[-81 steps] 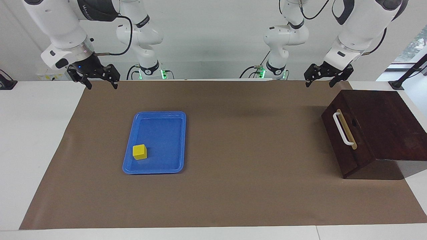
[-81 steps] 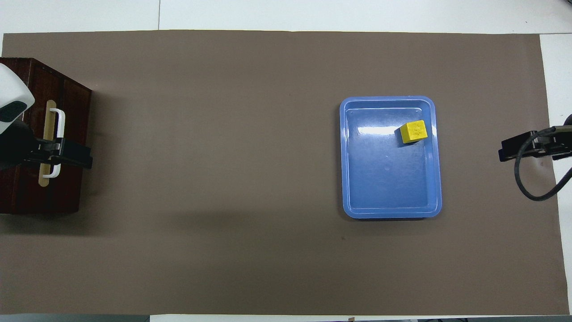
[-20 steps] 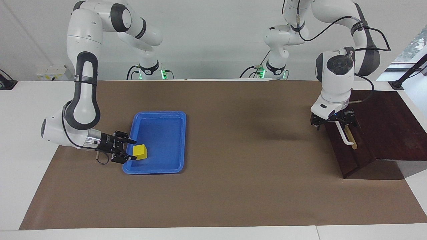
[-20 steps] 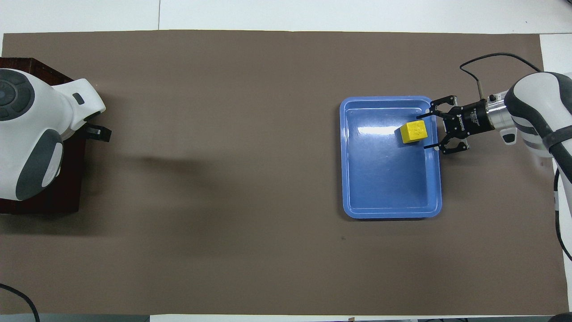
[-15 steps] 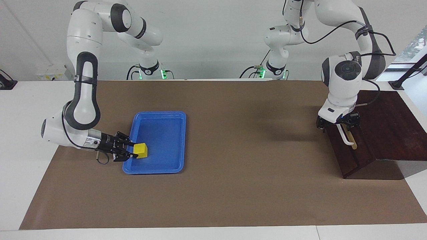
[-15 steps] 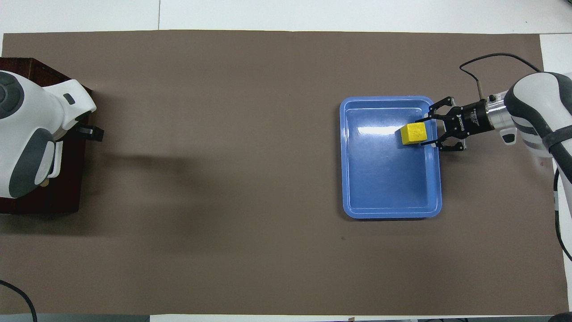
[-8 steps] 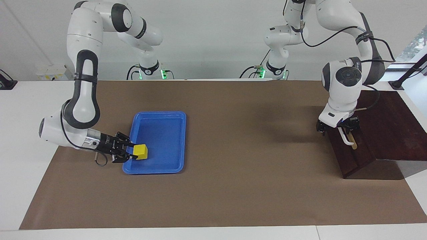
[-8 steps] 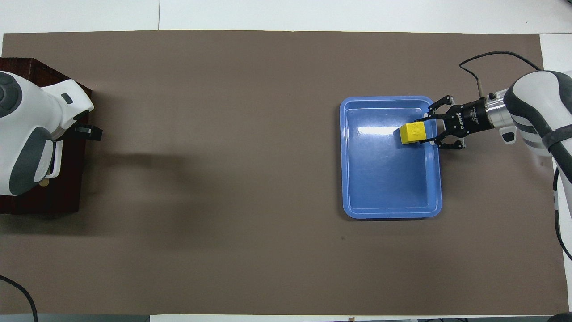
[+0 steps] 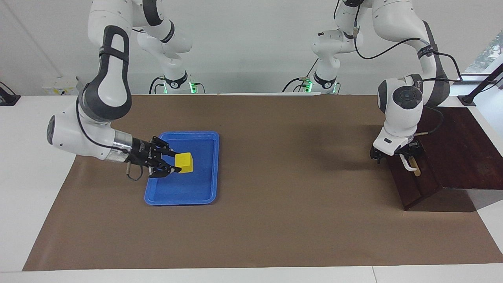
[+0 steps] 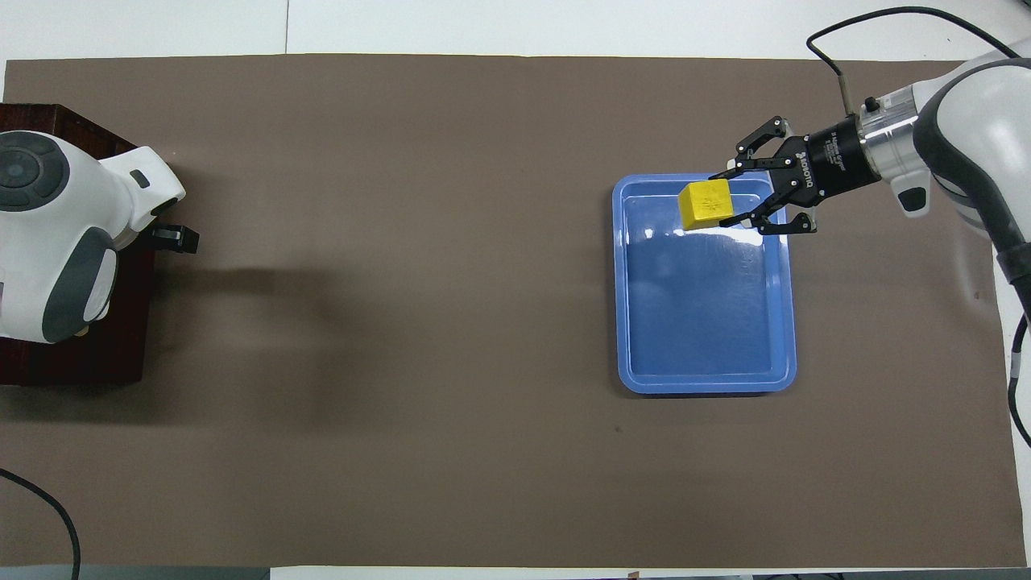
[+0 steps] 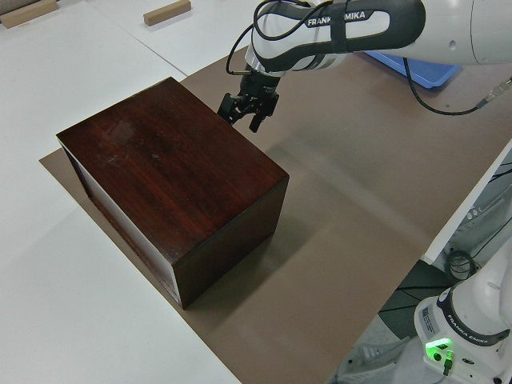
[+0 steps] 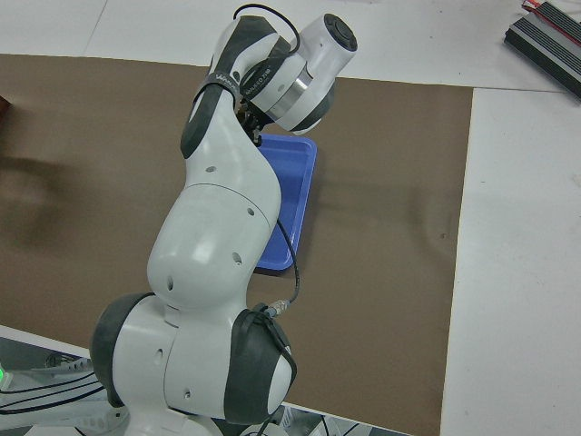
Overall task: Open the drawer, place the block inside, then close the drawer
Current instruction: 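Lift the block with the right gripper while the left gripper pulls the drawer open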
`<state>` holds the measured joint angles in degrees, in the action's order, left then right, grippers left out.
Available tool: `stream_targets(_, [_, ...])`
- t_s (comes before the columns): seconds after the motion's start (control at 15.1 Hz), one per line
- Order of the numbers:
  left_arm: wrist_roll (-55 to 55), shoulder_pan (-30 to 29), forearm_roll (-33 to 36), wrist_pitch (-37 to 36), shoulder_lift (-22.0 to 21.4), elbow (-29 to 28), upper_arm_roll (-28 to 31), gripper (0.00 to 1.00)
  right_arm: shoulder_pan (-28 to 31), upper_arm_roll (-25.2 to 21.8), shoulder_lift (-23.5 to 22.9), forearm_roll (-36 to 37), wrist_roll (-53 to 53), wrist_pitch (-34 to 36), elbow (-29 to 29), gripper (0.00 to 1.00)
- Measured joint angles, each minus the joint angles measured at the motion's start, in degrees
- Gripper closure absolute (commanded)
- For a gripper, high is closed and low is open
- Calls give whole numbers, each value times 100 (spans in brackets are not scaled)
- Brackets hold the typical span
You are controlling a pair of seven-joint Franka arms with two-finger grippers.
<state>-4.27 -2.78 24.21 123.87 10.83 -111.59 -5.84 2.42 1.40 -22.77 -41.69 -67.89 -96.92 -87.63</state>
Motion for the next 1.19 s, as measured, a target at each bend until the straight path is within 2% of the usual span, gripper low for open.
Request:
stream_targets(0.4, [-217, 407, 5, -42, 0, 0, -44, 0, -741, 6, 478, 0, -806, -4, 2, 100])
stream_targets(0.8, [-459, 852, 4, -332, -8, 19, -48, 0, -806, -12, 483, 0, -850, -4, -18, 100])
stream_targets(1.19, [-538, 1041, -106, -436, -16, 36, -59, 0, -806, -25, 483, 0, -850, -4, -19, 100])
